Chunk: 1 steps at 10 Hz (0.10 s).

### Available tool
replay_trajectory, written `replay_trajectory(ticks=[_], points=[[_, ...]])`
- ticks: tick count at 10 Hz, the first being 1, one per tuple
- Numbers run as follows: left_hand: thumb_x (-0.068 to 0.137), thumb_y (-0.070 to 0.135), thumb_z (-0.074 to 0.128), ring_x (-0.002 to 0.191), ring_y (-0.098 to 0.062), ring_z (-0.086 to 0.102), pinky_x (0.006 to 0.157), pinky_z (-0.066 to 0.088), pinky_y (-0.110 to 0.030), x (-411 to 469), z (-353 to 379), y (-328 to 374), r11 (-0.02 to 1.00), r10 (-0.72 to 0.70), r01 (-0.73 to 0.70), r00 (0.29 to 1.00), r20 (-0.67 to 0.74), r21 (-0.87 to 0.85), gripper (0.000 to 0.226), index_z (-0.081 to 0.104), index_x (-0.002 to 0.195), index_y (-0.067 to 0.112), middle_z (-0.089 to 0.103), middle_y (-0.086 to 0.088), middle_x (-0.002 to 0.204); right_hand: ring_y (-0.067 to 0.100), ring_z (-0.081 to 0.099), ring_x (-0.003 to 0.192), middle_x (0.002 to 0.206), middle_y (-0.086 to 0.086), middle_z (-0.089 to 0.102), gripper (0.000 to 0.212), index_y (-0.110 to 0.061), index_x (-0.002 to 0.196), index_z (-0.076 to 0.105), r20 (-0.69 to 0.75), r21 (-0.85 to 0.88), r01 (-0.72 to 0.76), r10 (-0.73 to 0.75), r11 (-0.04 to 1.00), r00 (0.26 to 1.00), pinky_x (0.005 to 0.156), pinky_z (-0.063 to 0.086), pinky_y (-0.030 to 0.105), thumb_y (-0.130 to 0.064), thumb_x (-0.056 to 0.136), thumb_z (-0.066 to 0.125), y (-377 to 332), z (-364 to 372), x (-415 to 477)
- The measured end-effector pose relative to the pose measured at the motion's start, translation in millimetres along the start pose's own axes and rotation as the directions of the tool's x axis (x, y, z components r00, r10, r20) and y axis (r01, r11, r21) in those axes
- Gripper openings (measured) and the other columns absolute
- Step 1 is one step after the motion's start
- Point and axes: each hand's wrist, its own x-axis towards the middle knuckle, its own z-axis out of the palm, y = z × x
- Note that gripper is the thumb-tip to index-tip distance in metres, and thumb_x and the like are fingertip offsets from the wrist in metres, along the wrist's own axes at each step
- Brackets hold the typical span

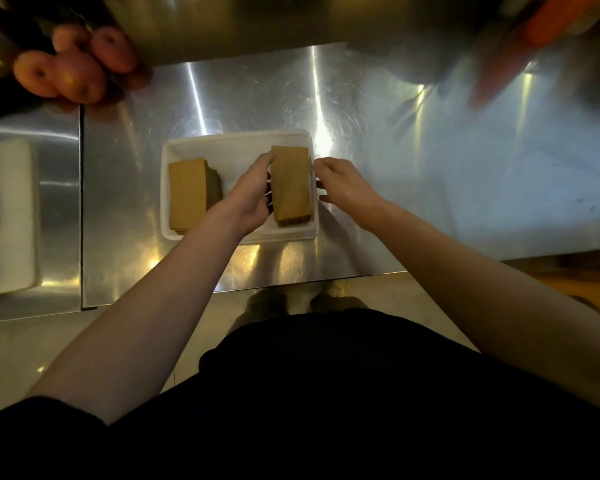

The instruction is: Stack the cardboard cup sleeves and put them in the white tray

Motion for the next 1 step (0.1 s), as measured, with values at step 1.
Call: replay_trajectory(ticks=[1], points=[[0.096,0.048,0.048,0.108,-0.019,0.058,0.093,0.050,-0.032,1.5,-3.4,-3.8,0.998,0.034,-0.032,0.999,-0.033,0.048,0.050,0.055,0.132,0.014,0.062,-0.003,0.115,0.024,0.062,0.109,0.116,0.013,0.065,0.035,-0.008,0.112,0.062,-0.057,-0.120,0.029,-0.036,0.992,0.998,0.096,0.051,0.040,-0.031,0.103,0.038,-8.6,2.9,-6.7]])
